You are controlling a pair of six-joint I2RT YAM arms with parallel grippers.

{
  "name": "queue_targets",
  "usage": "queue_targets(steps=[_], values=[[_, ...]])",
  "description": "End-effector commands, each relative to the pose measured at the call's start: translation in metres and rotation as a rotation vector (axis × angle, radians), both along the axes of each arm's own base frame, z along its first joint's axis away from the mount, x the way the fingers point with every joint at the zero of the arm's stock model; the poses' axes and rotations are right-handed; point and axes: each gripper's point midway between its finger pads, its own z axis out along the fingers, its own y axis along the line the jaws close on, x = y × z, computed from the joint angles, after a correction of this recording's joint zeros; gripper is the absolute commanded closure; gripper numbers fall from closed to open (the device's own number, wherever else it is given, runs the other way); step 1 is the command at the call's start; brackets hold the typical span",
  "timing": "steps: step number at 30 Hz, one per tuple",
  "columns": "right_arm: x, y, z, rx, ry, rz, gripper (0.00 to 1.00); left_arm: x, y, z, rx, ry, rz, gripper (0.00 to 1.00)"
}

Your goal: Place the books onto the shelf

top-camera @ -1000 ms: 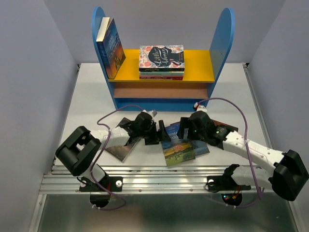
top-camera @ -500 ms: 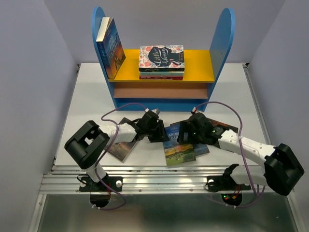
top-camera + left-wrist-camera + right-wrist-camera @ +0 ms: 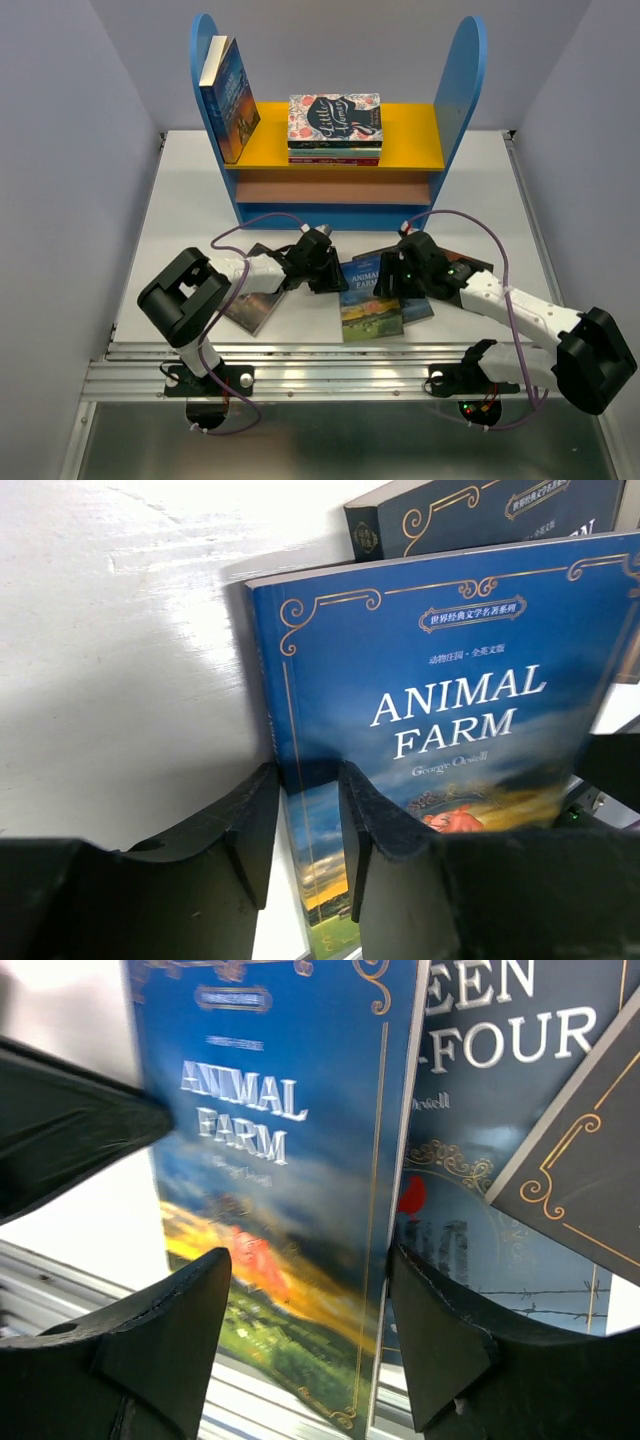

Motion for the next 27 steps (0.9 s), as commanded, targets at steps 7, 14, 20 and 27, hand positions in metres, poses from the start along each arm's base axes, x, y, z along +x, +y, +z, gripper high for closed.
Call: queue_targets(steps=[7, 14, 20, 27], values=[[0.017, 0.053, 0.076, 0.301, -0.181, 0.114, 0.31, -0.016, -0.001, -0.013, 0.022, 0.05, 0.001, 0.6], [0.009, 0.063, 0.066, 0.337, -0.134, 0.161, 0.41, -0.017, -0.002, -0.012, 0.015, 0.052, -0.001, 0.6], [0.017, 0.059, 0.059, 0.297, -0.141, 0.129, 0.76, -0.016, 0.001, -0.009, 0.011, 0.044, 0.013, 0.6], [0.028, 0.044, 0.059, 0.206, -0.193, 0.081, 0.99, -0.012, -0.002, 0.009, -0.034, -0.003, 0.023, 0.6]])
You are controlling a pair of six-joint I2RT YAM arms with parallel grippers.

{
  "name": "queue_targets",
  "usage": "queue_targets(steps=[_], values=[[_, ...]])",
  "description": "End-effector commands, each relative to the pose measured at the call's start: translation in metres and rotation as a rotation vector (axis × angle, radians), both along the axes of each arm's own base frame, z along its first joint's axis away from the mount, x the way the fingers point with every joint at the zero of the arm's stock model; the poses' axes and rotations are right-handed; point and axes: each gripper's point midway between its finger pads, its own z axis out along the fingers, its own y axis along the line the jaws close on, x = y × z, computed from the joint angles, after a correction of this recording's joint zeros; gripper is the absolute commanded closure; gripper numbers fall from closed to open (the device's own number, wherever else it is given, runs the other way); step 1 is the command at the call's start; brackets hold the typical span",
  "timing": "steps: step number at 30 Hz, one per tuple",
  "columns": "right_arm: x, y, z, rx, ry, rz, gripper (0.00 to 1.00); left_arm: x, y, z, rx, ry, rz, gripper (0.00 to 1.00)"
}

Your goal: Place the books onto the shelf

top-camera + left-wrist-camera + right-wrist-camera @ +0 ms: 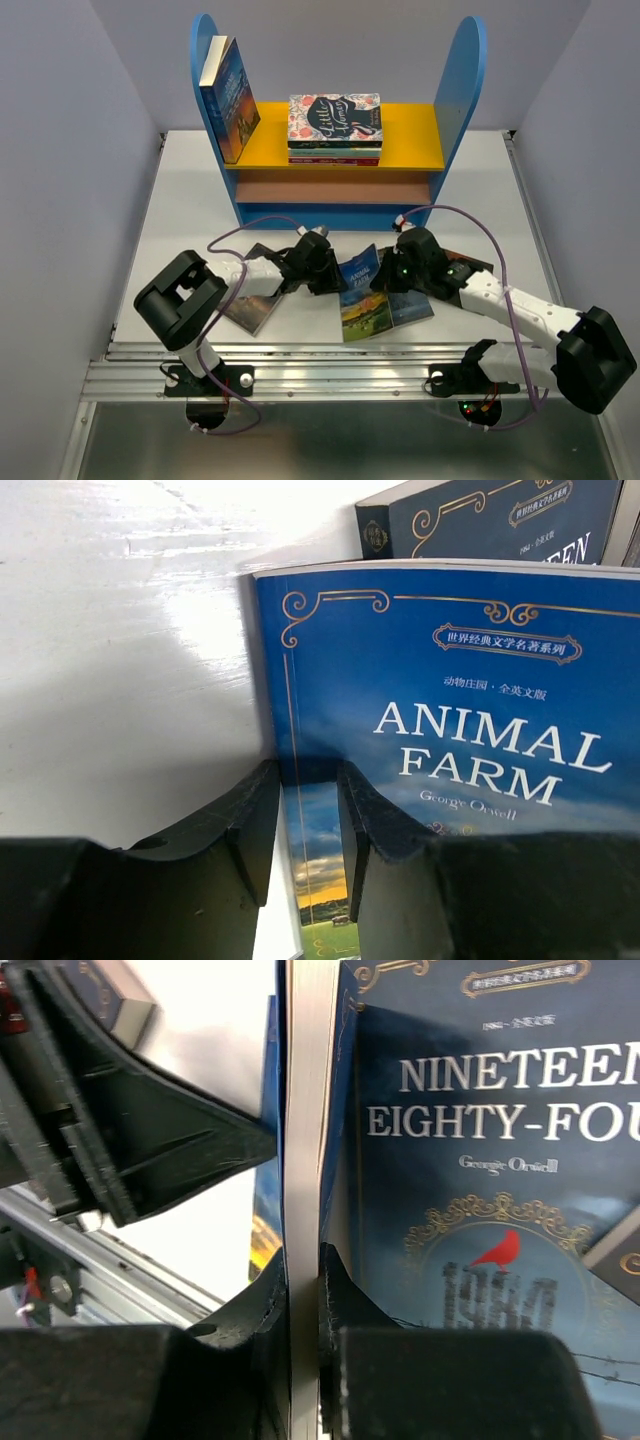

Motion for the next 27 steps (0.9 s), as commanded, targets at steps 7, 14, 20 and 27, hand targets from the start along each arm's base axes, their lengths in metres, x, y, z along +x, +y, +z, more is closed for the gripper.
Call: queue_targets(steps=[7, 14, 20, 27], values=[[0.038, -0.01, 0.113, 0.107, -0.418, -0.095, 0.99, 0.006, -0.002, 0.077, -0.092, -0.196, -0.015, 0.49], [0.03, -0.02, 0.199, 0.215, -0.627, -0.086, 0.99, 0.017, 0.024, 0.173, -0.137, -0.487, 0.018, 0.01], [0.014, -0.008, 0.26, 0.304, -0.739, 0.038, 0.99, 0.004, 0.063, 0.255, -0.26, -0.732, 0.049, 0.01], [-0.016, 0.005, 0.312, 0.5, -0.838, 0.161, 0.99, -0.013, 0.108, 0.309, -0.434, -0.941, 0.057, 0.01]])
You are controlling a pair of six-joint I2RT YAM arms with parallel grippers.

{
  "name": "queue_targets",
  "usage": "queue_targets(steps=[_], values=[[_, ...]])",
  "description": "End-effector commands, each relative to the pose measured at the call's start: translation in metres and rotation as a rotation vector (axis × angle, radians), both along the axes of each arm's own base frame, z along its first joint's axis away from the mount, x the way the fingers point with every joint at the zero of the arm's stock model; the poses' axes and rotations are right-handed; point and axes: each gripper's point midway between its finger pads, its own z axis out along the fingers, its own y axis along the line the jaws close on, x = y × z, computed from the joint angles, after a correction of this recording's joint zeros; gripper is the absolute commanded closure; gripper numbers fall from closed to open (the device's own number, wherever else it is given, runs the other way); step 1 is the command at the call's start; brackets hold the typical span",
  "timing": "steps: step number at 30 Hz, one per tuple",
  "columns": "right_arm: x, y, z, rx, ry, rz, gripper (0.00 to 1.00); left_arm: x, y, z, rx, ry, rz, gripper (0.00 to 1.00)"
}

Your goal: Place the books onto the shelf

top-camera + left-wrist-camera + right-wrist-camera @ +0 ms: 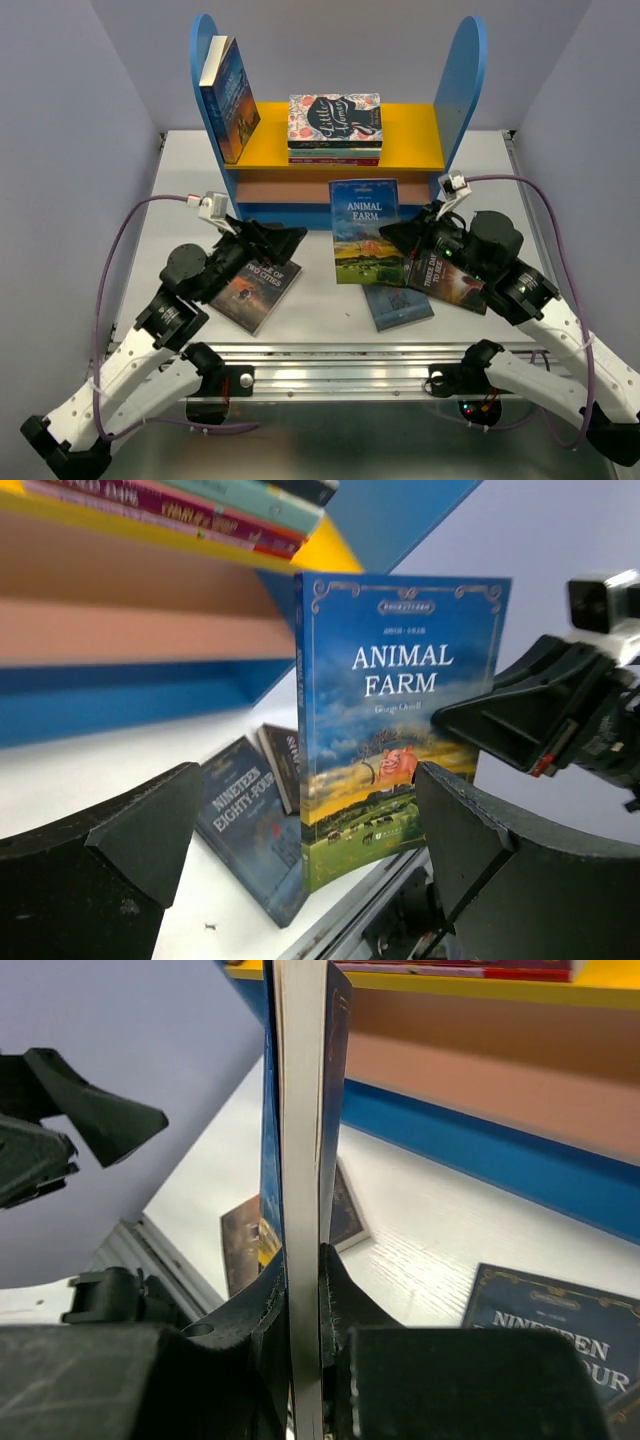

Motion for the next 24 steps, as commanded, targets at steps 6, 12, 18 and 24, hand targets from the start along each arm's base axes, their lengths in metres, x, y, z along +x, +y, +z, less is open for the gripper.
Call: queue_targets(steps=[6, 12, 18, 24], values=[[-0.043, 0.024, 0.093, 0.213, -0.202, 0.265, 0.99, -0.004, 0.009, 0.018, -0.022, -0.164, -0.125, 0.01], [-0.046, 0.033, 0.089, 0.218, -0.172, 0.318, 0.99, -0.011, 0.0, 0.023, -0.027, -0.249, -0.204, 0.01], [-0.045, 0.042, 0.094, 0.242, -0.192, 0.36, 0.99, -0.02, -0.013, 0.017, -0.055, -0.244, -0.309, 0.01], [-0.039, 0.051, 0.09, 0.246, -0.184, 0.38, 0.99, -0.026, -0.018, 0.019, -0.089, -0.252, -0.358, 0.1]])
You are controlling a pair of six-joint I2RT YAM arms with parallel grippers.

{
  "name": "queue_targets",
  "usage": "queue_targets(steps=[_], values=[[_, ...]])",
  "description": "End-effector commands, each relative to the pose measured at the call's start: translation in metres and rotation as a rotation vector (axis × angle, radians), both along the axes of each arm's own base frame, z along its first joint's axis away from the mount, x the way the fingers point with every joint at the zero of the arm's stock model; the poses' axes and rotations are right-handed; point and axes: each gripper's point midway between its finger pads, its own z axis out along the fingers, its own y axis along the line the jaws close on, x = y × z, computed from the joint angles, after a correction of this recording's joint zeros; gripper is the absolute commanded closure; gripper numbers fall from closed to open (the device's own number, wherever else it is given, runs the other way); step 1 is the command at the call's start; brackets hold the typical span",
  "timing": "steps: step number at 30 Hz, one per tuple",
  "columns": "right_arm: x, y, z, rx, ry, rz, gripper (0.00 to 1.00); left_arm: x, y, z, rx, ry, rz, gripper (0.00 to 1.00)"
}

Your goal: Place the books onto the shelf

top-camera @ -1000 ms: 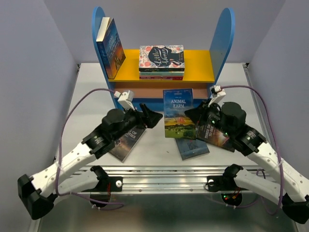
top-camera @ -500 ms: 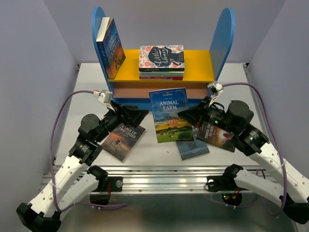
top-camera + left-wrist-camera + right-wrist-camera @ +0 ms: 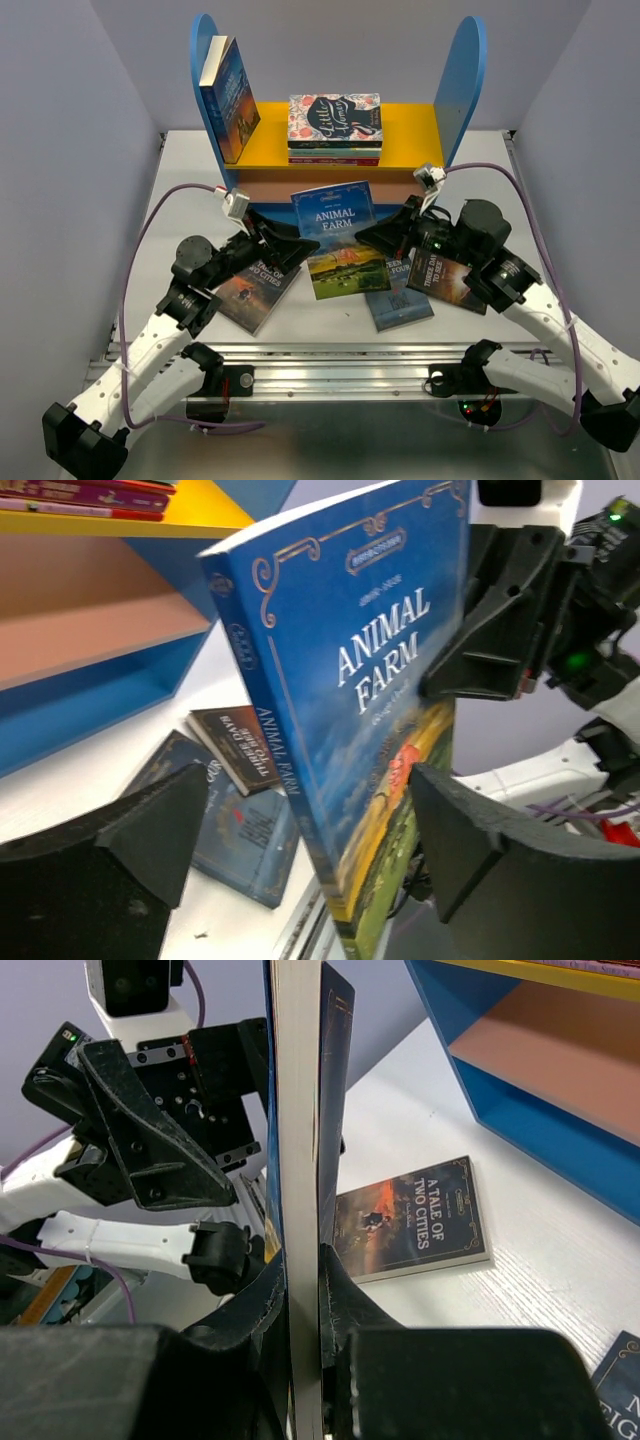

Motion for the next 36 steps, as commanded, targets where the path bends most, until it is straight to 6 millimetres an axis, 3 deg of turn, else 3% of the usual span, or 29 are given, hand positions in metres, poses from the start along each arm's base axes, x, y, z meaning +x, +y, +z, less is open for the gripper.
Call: queue_targets(steps=[1, 2, 5, 17, 18, 19, 20, 21, 23, 27, 30, 31, 32, 33, 35, 36], values=[[-0.008, 0.004, 0.061, 0.142, -0.15, 0.046, 0.99, -0.013, -0.003, 0.019, -0.053, -0.082, -0.069, 0.18], [-0.008, 0.005, 0.059, 0.14, -0.145, 0.054, 0.99, -0.014, -0.003, 0.02, -0.052, -0.084, -0.078, 0.35], [-0.005, 0.009, 0.057, 0.142, -0.145, 0.062, 0.99, -0.017, -0.004, 0.021, -0.058, -0.089, -0.095, 0.51], [0.015, 0.024, 0.045, 0.114, -0.152, 0.056, 0.99, -0.023, -0.002, 0.026, -0.067, -0.103, -0.105, 0.57], [0.018, 0.024, 0.043, 0.11, -0.148, 0.047, 0.99, -0.021, -0.001, 0.026, -0.069, -0.098, -0.092, 0.62], [0.021, 0.024, 0.042, 0.107, -0.148, 0.028, 0.99, -0.022, 0.0, 0.028, -0.074, -0.101, -0.084, 0.73], [0.022, 0.024, 0.039, 0.103, -0.143, 0.028, 0.99, -0.02, 0.002, 0.027, -0.074, -0.094, -0.069, 0.73], [0.025, 0.024, 0.039, 0.1, -0.147, 0.014, 0.99, -0.015, 0.005, 0.028, -0.08, -0.085, -0.034, 0.95], [0.03, 0.024, 0.036, 0.087, -0.152, -0.003, 0.99, -0.01, 0.008, 0.024, -0.069, -0.057, 0.007, 1.0], [0.038, 0.019, 0.035, 0.064, -0.172, -0.053, 0.37, 0.001, 0.019, 0.039, -0.086, -0.088, 0.101, 1.0], [0.044, 0.014, 0.038, 0.067, -0.177, -0.104, 0.11, 0.014, 0.034, 0.061, -0.115, -0.099, 0.223, 1.0], [0.045, 0.013, 0.037, 0.066, -0.177, -0.116, 0.0, 0.02, 0.043, 0.082, -0.139, -0.135, 0.286, 1.0], [0.047, 0.011, 0.036, 0.063, -0.175, -0.128, 0.0, 0.021, 0.047, 0.093, -0.147, -0.156, 0.31, 1.0], [0.049, 0.008, 0.036, 0.062, -0.177, -0.153, 0.0, 0.02, 0.053, 0.116, -0.176, -0.195, 0.339, 1.0], [0.051, 0.003, 0.034, 0.047, -0.183, -0.182, 0.0, 0.022, 0.058, 0.134, -0.176, -0.243, 0.369, 1.0], [0.054, -0.004, 0.035, 0.047, -0.183, -0.225, 0.0, 0.018, 0.065, 0.155, -0.197, -0.28, 0.394, 1.0]])
